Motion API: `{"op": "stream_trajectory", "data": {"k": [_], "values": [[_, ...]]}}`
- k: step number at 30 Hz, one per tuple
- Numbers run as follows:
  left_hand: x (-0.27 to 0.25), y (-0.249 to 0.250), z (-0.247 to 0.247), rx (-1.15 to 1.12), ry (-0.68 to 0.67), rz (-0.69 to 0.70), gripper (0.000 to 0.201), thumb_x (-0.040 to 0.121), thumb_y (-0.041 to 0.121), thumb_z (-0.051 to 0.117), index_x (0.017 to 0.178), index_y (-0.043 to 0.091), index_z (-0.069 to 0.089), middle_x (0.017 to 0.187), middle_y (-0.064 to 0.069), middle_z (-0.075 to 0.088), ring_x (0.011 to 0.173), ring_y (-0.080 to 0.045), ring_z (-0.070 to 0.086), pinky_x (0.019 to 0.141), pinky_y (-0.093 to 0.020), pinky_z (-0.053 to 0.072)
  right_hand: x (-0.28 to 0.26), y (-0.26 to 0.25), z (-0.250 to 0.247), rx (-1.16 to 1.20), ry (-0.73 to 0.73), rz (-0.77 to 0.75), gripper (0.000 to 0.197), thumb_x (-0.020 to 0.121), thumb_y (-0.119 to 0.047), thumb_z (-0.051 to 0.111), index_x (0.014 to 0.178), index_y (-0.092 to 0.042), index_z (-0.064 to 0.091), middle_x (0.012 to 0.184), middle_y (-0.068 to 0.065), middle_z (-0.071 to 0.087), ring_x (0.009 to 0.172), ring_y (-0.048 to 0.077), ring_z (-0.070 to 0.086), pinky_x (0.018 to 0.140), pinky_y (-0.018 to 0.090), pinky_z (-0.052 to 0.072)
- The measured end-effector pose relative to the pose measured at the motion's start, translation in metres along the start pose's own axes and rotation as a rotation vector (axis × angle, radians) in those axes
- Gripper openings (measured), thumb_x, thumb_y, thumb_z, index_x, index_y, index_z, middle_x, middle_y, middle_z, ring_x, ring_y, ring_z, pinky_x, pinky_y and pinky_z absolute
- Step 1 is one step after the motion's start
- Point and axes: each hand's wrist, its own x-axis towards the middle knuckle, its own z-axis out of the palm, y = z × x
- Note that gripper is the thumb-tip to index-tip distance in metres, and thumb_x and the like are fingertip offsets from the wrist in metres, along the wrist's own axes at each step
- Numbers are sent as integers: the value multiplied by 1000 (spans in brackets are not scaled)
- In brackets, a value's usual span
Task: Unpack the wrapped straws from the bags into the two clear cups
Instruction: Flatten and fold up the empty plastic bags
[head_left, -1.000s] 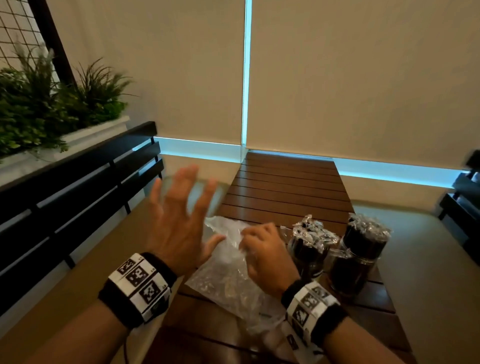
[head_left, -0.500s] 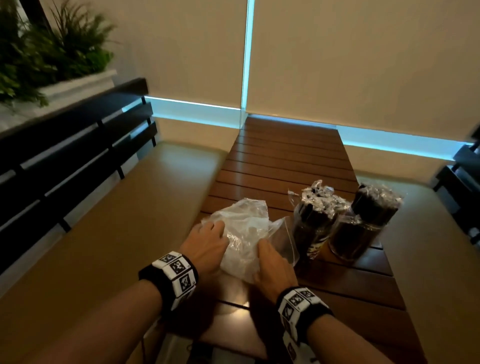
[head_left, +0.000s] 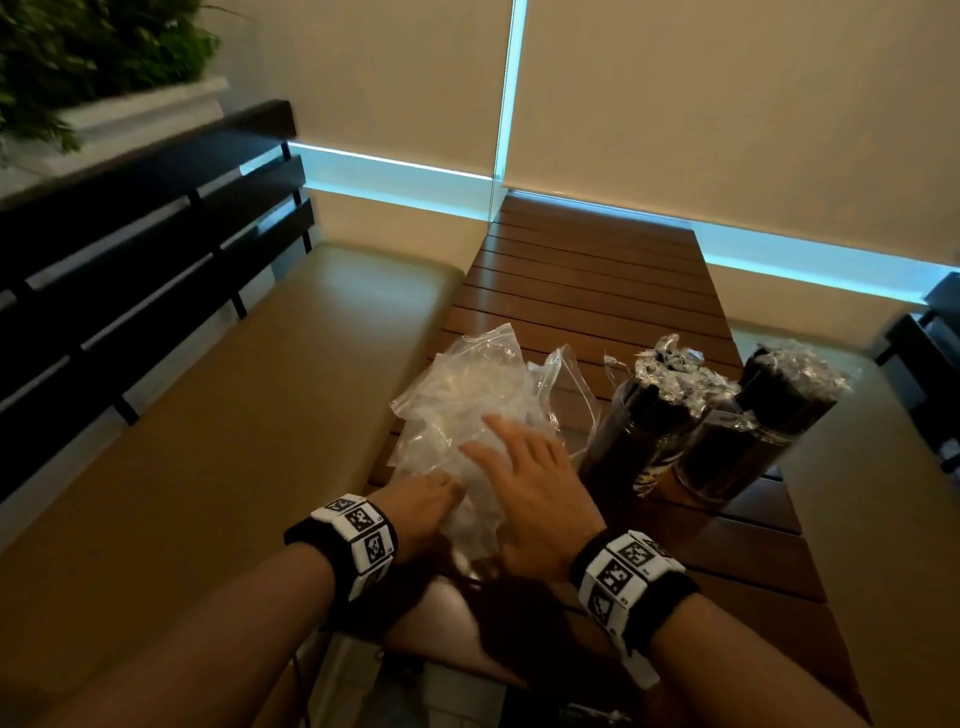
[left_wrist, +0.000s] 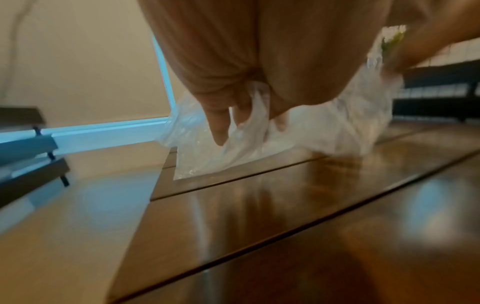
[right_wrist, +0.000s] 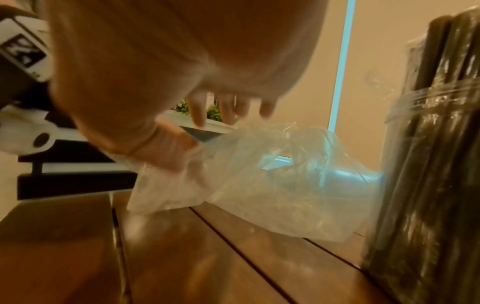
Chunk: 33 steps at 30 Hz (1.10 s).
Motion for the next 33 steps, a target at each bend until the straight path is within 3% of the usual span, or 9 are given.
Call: {"op": "stream_trajectory", "data": {"k": [3, 8, 10, 12, 15, 19, 23, 29, 33], "values": [[3, -3, 3, -117, -24, 25, 40, 84, 18, 49, 125, 16, 52, 118, -6, 63, 109, -26, 61, 95, -37, 48, -6, 10, 18, -166, -372, -74, 104, 67, -51, 72, 150, -19, 17, 156, 12, 19, 145, 33, 12, 119, 52, 4], [5, -3, 7, -113, -31, -25, 34, 84, 18, 42, 113, 19, 60, 113, -7, 65, 106, -24, 59, 95, -36, 48, -22, 14, 57, -187, -606, 32, 120, 53, -91, 48, 142, -11, 37, 149, 14, 30, 141, 33, 21, 117, 57, 5], [6, -4, 12, -116, -53, -49, 30, 88, 34, 36, 106, 24, 59, 110, -3, 64, 102, -23, 60, 92, -41, 49, -24, 7, 64, -102, -570, 91, 109, 62, -86, 41, 141, -12, 38, 145, 11, 38, 138, 30, 29, 117, 52, 11], [8, -8, 18, -96, -81, -52, 26, 90, 38, 37, 104, 30, 57, 110, 1, 63, 99, -20, 61, 87, -42, 52, -24, 3, 63, -4, -426, 118, 60, 86, -56, 47, 126, -12, 51, 129, 7, 51, 125, 26, 44, 112, 39, 25], [11, -19, 21, -105, -97, -31, 31, 85, 20, 51, 114, 27, 60, 119, 4, 61, 110, -18, 57, 94, -38, 50, -26, 9, 57, 184, -347, 208, 19, 91, -14, 50, 109, -12, 57, 117, 6, 56, 105, 24, 53, 77, 26, 34], [8, -49, 26, -199, -16, -166, 33, 90, 17, 53, 118, 32, 64, 118, 7, 63, 111, -17, 59, 90, -22, 44, -23, 28, 55, 379, -261, 370, 22, 96, -28, 48, 96, -14, 64, 98, 7, 68, 91, 24, 63, 69, 22, 36], [12, -54, 28, -346, 66, -253, 23, 94, 16, 54, 80, 34, 57, 87, 7, 61, 89, -16, 61, 71, -19, 38, -18, 31, 54, 422, -323, 487, 61, 103, -50, 27, 82, -10, 67, 85, 9, 70, 76, 22, 64, 67, 26, 42], [18, -54, 34, -306, 65, -406, 26, 96, 31, 51, 119, 23, 61, 104, -7, 67, 87, -20, 61, 72, -26, 43, -7, 28, 48, 228, -341, 483, 27, 104, -24, 36, 118, -15, 57, 114, 7, 65, 104, 28, 62, 85, 33, 45], [26, -42, 35, -99, 55, -462, 32, 97, 30, 42, 126, 16, 49, 113, -14, 64, 100, -32, 62, 77, -34, 46, -2, 29, 56, 257, -231, 528, 16, 99, -9, 42, 114, -15, 42, 116, 6, 58, 101, 28, 61, 76, 34, 44]]}}
